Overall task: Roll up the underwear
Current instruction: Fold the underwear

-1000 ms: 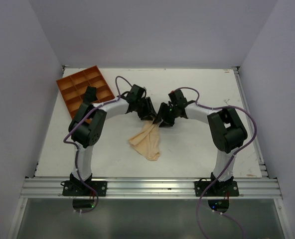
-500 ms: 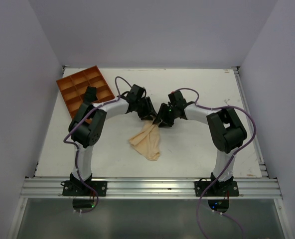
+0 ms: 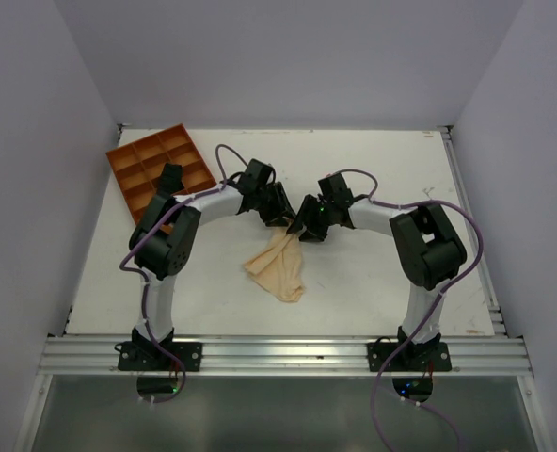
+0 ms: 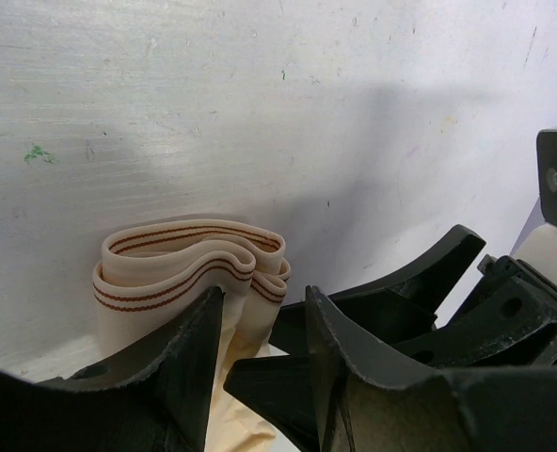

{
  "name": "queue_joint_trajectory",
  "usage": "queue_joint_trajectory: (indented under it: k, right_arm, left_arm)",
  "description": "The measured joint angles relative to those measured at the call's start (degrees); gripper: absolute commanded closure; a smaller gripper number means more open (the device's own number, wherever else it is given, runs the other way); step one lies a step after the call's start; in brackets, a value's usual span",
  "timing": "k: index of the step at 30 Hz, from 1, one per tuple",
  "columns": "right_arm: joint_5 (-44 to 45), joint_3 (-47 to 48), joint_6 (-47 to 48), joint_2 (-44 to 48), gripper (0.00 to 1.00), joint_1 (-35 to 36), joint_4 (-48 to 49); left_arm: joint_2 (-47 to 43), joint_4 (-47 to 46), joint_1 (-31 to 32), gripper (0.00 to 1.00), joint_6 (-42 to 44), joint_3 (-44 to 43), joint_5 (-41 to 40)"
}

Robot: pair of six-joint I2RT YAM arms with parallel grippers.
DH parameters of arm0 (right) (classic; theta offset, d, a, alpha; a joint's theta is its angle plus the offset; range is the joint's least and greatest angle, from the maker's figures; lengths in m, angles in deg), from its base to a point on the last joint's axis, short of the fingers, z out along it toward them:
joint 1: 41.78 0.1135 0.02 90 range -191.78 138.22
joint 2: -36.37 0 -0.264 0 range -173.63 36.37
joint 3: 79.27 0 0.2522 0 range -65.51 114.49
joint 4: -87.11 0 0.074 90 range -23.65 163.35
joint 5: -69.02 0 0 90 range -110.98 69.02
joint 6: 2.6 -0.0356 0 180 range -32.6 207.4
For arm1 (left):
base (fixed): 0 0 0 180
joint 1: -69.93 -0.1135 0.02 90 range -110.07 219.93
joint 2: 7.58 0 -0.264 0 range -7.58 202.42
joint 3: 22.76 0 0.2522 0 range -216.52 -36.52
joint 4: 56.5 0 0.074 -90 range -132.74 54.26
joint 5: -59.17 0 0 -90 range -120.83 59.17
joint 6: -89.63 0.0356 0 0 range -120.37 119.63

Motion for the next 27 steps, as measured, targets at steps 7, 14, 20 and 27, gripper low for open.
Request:
queue_joint_trajectory:
  k: [7, 14, 20, 27]
  right_arm:
    - [0.26, -0.24, -0.92, -0.02, 0.53, 0.24, 0.70]
    - [1.73, 0.39, -0.83, -0.83, 0.72, 1.73, 0.09]
    - [3.45, 0.42, -0.85, -0.96, 0.90, 2.21, -1.09]
    - [3.78, 0.39, -0.92, -0.96, 0.91, 2.25, -1.14]
  left_arm:
    - [0.00, 0.07, -0.11, 0.55, 0.00, -0.11, -0.22]
    - [0.00, 0.09, -0.09, 0.55, 0.00, -0.11, 0.04]
    - [0.00, 0.11, 0.42, 0.55, 0.07, -0.11, 1.11]
    - [0.02, 4.94, 0.48, 0.55, 2.86, -4.00, 0.68]
